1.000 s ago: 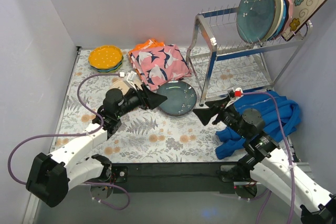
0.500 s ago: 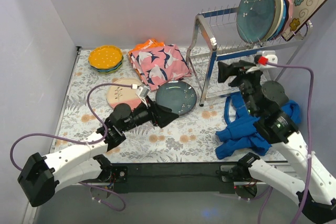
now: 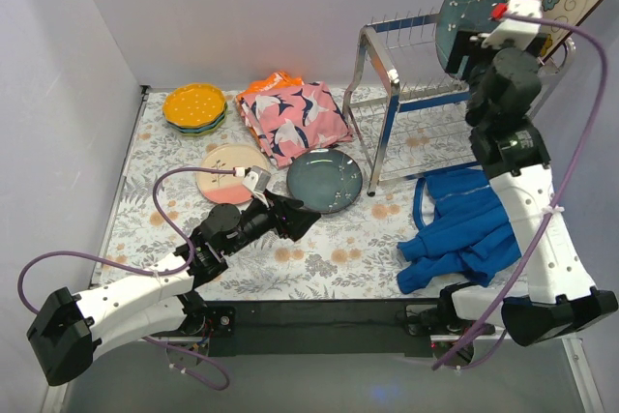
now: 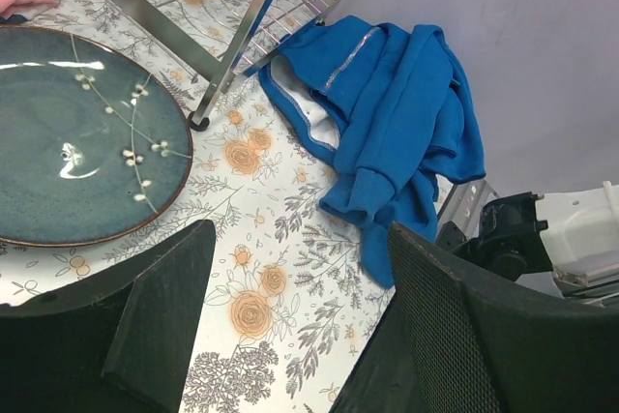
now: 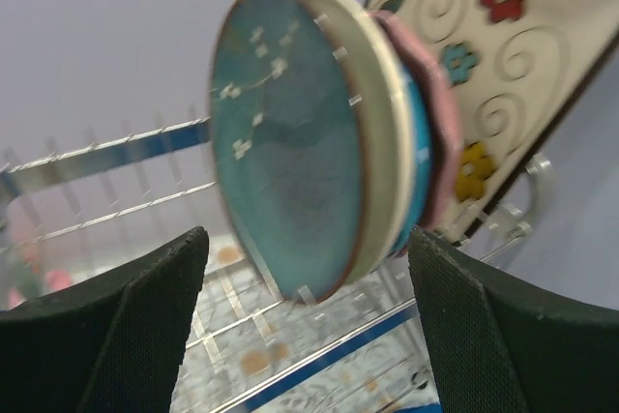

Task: Unload the plates from the dish rack
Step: Unload the plate from the dish rack.

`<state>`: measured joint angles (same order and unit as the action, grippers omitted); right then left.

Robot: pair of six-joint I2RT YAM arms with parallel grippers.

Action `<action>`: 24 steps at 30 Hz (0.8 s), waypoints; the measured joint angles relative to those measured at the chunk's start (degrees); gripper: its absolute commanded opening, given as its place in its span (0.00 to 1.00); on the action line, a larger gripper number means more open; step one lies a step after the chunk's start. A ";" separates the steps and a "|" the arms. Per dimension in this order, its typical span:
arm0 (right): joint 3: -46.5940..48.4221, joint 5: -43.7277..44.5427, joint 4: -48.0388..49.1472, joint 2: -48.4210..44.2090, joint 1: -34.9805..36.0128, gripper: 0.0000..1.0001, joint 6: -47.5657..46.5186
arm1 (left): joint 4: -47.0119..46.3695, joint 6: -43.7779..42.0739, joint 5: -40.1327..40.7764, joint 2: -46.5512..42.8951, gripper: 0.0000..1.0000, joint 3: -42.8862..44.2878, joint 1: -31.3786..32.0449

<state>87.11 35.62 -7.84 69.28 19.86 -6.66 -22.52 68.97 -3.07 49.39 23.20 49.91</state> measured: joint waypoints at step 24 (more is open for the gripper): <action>9.77 -31.98 -9.35 4.20 -22.05 0.68 10.80 | 0.31 0.26 -1.46 -0.42 0.70 0.00 0.00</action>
<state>96.88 3.64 -17.19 73.47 -2.20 4.14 -22.22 69.23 -4.54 48.97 23.20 49.91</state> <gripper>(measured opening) 0.695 0.700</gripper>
